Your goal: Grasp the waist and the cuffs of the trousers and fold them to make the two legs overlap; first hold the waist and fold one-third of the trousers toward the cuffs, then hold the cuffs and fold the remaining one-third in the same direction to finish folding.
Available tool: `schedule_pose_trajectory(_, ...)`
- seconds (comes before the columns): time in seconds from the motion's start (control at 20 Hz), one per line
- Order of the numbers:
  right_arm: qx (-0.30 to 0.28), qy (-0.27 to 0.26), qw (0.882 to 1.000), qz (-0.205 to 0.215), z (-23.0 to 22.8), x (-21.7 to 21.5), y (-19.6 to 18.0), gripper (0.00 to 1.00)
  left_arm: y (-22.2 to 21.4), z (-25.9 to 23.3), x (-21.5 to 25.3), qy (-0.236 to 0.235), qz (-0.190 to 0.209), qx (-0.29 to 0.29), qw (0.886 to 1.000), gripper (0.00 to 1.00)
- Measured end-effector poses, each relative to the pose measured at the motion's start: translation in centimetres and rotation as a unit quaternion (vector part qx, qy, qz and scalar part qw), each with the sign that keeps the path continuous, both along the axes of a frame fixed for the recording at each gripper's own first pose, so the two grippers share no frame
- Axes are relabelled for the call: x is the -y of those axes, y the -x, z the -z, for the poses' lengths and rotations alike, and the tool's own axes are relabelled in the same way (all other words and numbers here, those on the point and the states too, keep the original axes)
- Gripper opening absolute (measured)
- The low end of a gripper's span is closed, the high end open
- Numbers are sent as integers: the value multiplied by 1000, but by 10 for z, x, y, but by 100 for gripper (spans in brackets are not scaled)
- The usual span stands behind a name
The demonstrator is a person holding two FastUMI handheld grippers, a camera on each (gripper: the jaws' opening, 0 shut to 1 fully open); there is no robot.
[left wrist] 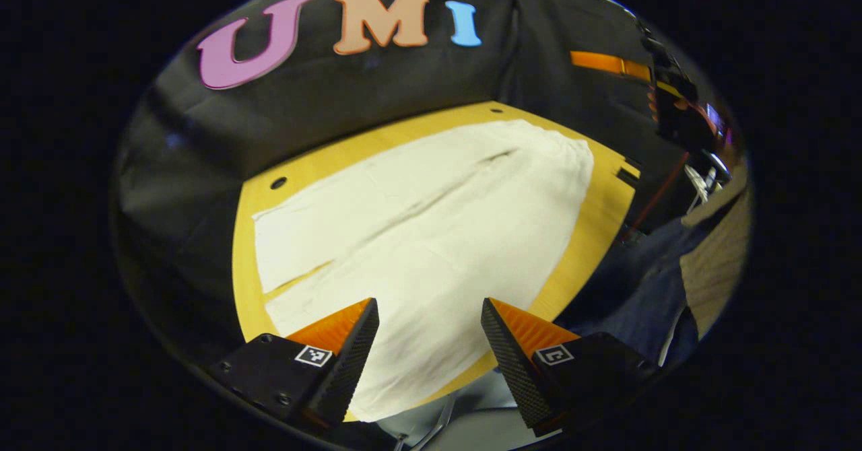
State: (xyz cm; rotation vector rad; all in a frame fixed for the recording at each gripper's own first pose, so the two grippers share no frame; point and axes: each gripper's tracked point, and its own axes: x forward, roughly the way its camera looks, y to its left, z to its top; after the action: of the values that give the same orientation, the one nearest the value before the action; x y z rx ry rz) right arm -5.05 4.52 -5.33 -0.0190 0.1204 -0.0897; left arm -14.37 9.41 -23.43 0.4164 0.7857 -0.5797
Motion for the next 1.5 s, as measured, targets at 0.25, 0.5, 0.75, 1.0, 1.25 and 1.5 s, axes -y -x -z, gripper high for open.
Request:
schedule_pose_trajectory(0.25, -8, 7, 1000, 5, 6, 1, 0, 98, 23, 23, -20, -63, 76, -58, 993, 93)
schedule_pose_trajectory(0.5, -20, 12, 1000, 13, 15, 4, 2, 99, 43, 42, -49, -132, 145, -117, 974, 93)
schedule_pose_trajectory(0.75, -32, 18, 999, 17, 20, 11, 1, 99, 55, 65, -66, -183, 187, -150, 954, 91)
schedule_pose_trajectory(1.0, -44, 21, 999, 13, 26, 11, -1, 99, 54, 78, -78, -210, 194, -168, 943, 87)
schedule_pose_trajectory(1.25, -58, 33, 998, 0, 37, 9, -7, 98, 55, 80, -80, -204, 183, -192, 942, 85)
schedule_pose_trajectory(1.5, -75, 36, 996, -33, 52, -1, -17, 98, 51, 80, -86, -221, 182, -202, 936, 77)
